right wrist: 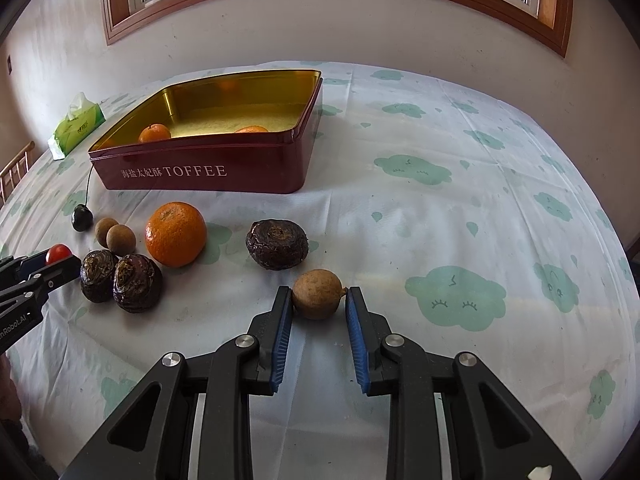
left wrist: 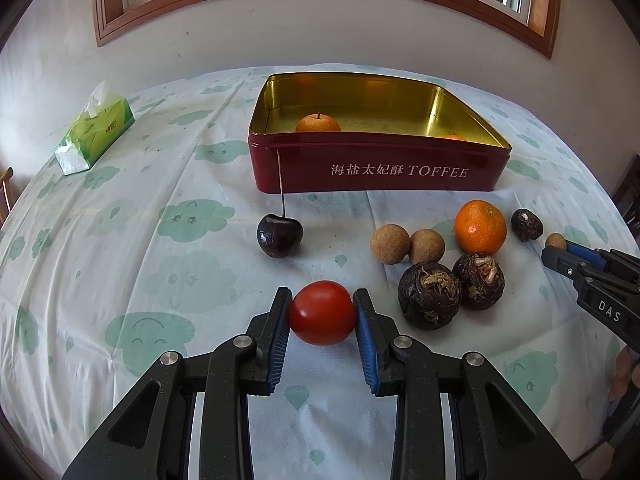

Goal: Organize fruits
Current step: 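Carry the tomato into the tin with the left tool while the right tool carries the longan in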

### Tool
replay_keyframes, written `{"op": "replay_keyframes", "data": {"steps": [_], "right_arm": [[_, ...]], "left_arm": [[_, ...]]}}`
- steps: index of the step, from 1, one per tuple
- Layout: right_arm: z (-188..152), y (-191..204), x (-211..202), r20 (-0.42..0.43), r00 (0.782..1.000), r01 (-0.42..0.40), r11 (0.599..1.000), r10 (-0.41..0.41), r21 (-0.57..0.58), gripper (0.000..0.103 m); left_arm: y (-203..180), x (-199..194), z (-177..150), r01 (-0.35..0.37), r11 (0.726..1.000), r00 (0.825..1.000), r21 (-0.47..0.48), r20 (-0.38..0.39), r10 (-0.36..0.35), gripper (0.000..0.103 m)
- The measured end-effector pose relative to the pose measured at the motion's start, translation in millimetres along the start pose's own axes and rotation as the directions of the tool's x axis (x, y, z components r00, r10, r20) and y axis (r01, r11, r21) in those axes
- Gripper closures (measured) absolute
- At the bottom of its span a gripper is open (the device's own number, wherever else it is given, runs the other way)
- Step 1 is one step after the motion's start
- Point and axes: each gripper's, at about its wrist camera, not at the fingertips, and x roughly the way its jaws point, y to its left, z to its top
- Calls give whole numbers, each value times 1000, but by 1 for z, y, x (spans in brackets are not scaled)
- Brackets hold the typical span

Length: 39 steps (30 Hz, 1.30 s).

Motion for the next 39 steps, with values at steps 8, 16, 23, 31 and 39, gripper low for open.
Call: {"op": "replay_keyframes", "data": {"steps": [8, 16, 23, 31, 39], "right_arm": [[2, 4, -8, 9, 1000, -3, 1000, 3, -8, 78], [12, 11, -20, 34, 999, -14, 999, 15, -32, 78], [28, 21, -30, 69, 997, -31, 998, 35, -62, 78], [64, 29, -27, 104, 993, -49, 995, 58, -84, 78], [101, 41, -10, 114, 990, -65, 993, 77, -103, 78]], "left_arm": [[2, -5, 3, -2, 1000, 1000, -1, 9, 2, 71], [3, -16, 12, 11, 1000, 999, 6, 37, -12, 71], [8, -25, 36, 14, 1000, 996, 11, 88, -15, 71], [19, -23, 76, 14, 1000, 990, -1, 143, -14, 71], [24, -1, 106, 20, 1000, 992, -17, 126, -18, 71]]}}
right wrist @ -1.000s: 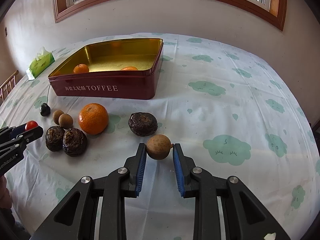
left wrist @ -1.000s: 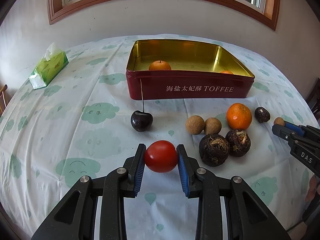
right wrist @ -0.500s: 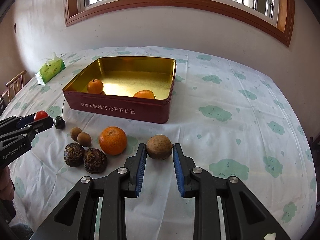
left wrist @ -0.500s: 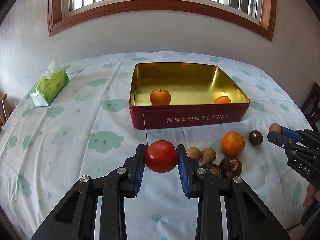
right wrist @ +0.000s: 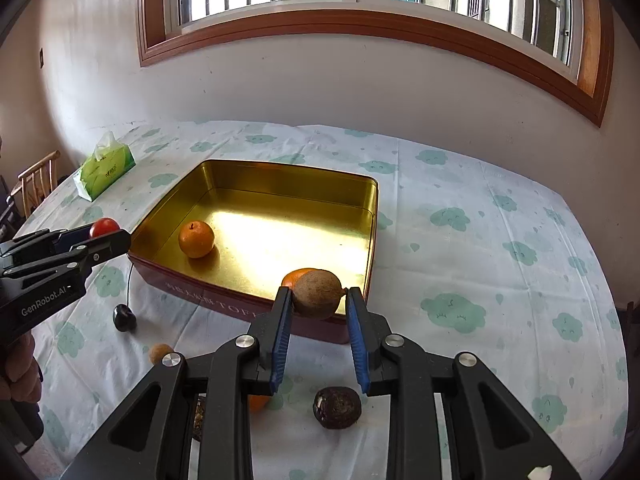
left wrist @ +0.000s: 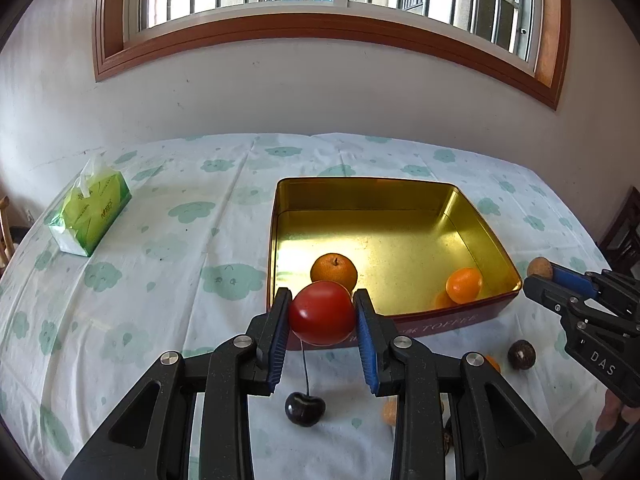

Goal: Organize fruits
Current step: 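Carry the tomato into the tin with the left tool while the right tool carries the longan in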

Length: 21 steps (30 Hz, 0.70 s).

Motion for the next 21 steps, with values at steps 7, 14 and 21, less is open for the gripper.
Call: {"op": "replay_keyframes", "data": {"steps": [7, 14, 21], "right_arm": [[10, 9, 28, -35, 999, -30, 999, 30, -11, 78], [11, 10, 47, -71, 997, -36, 999, 36, -2, 78], [10, 8, 58, -91, 995, -40, 999, 40, 3, 78]], "left_arm": [[-3, 23, 9, 3, 1000, 999, 7, -33, -3, 71], [-2, 42, 9, -9, 1000, 998, 8, -67, 10, 71], [-1, 54, 9, -23, 1000, 996, 7, -89, 23, 71]]}}
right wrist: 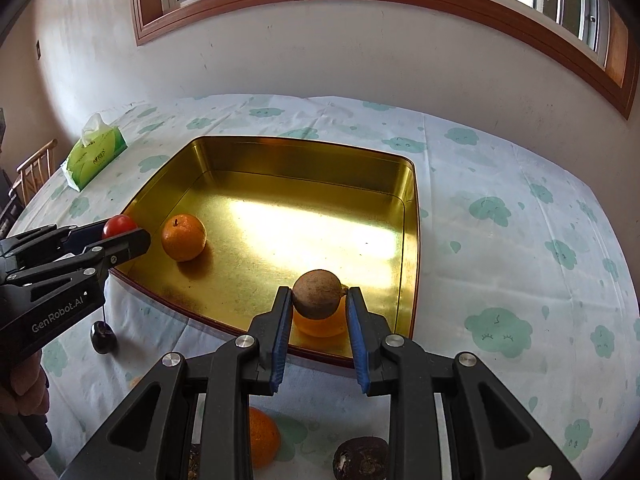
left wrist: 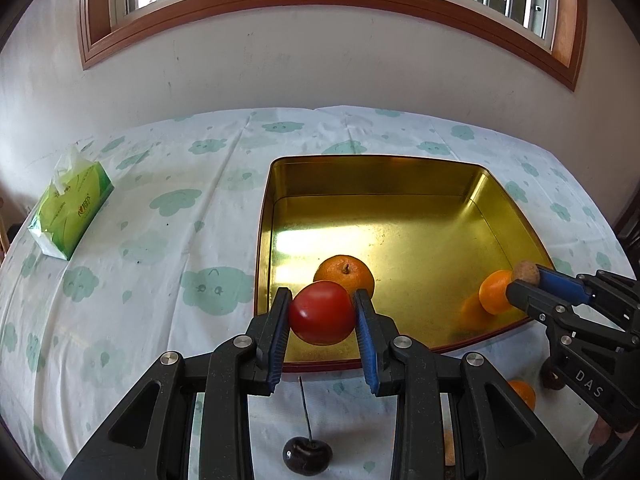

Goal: Organize fruits
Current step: 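Carry the tomato into the tin with the left tool while the right tool carries the longan in, then open both tools to release the tomato and longan and withdraw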

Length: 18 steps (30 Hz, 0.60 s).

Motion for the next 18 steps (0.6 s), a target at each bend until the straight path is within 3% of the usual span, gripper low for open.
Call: {"op": "replay_keyframes", "data": {"steps": [18], "right_arm": [[4, 2, 8, -8, 1000, -5, 1000, 5, 4, 74]], "left_arm": [[0, 16, 0, -16, 1000, 999, -3, -34, 16, 70]]}}
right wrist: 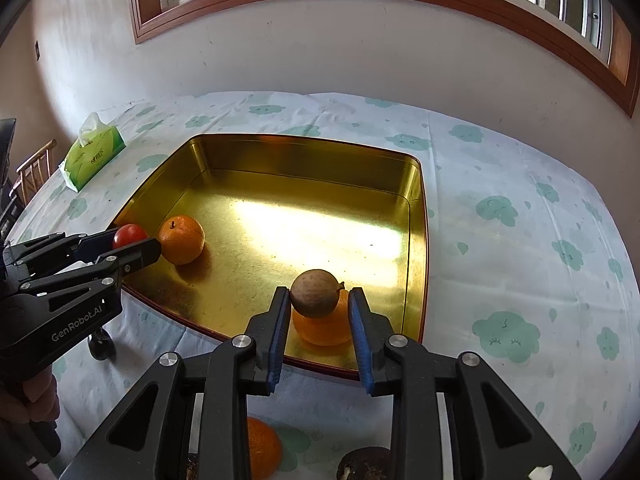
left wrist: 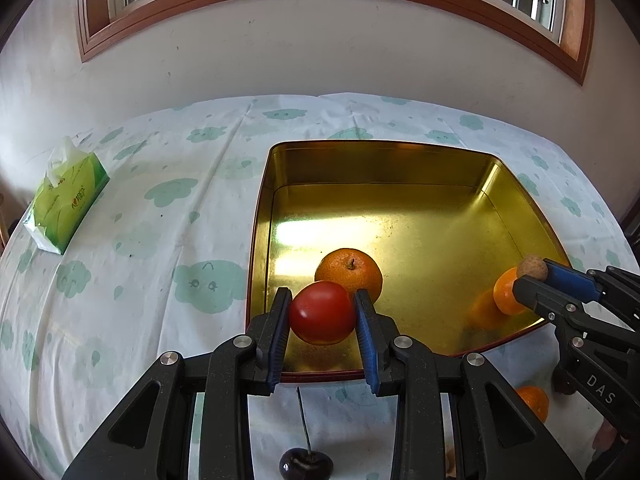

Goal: Organize fruits
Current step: 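Open both tools to release the tomato and longan and withdraw, then move the left tool toward the black cherry while the right tool approaches a dark brown fruit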

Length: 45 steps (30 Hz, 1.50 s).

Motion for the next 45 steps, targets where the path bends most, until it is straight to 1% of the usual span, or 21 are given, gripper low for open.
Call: {"op": "replay_keyframes", "data": {"steps": [1, 2, 4, 7, 14, 20, 26, 34, 39, 45], "right_arm": [[0, 0, 0, 1, 1000, 2, 1000, -2, 0, 72], [0, 0, 0, 2, 1000, 1, 1000, -1, 0, 67], [0, 0, -1, 6, 1000, 6, 1000, -6, 1, 63], [0, 0, -2, 7, 1000, 7, 1000, -7, 2, 61], [-2, 0, -14, 21, 1000, 11, 1000, -11, 5, 60], [-10, 1, -32, 39, 999, 14, 1000, -14, 12, 60], [-24, 2, -53, 53, 998, 20, 1000, -21, 20, 60], [-49, -2, -73, 59, 998, 36, 998, -38, 46, 60], [-70, -9, -82, 50, 997, 54, 996, -58, 66, 60], [-100, -15, -88, 23, 997, 67, 994, -69, 87, 60]], "left_arm": [[0, 0, 0, -1, 1000, 1000, 1, 1, 1, 70], [0, 0, 0, -2, 1000, 1000, 2, 0, 2, 70], [1, 0, 1, -4, 1000, 1000, 4, -1, 4, 70], [1, 0, 1, 2, 1000, 1000, -3, -4, -2, 69], [-2, -11, -3, 6, 1000, 1000, 3, 9, -6, 64], [-5, -31, -10, 12, 1000, 999, 6, 33, -13, 63], [-6, -54, -22, 19, 1000, 998, 4, 56, -19, 63], [2, -74, -50, 3, 1000, 998, -9, 58, -2, 63], [15, -85, -74, -15, 1000, 999, -27, 50, 17, 63], [30, -93, -108, -31, 998, 999, -47, 22, 32, 63]]}}
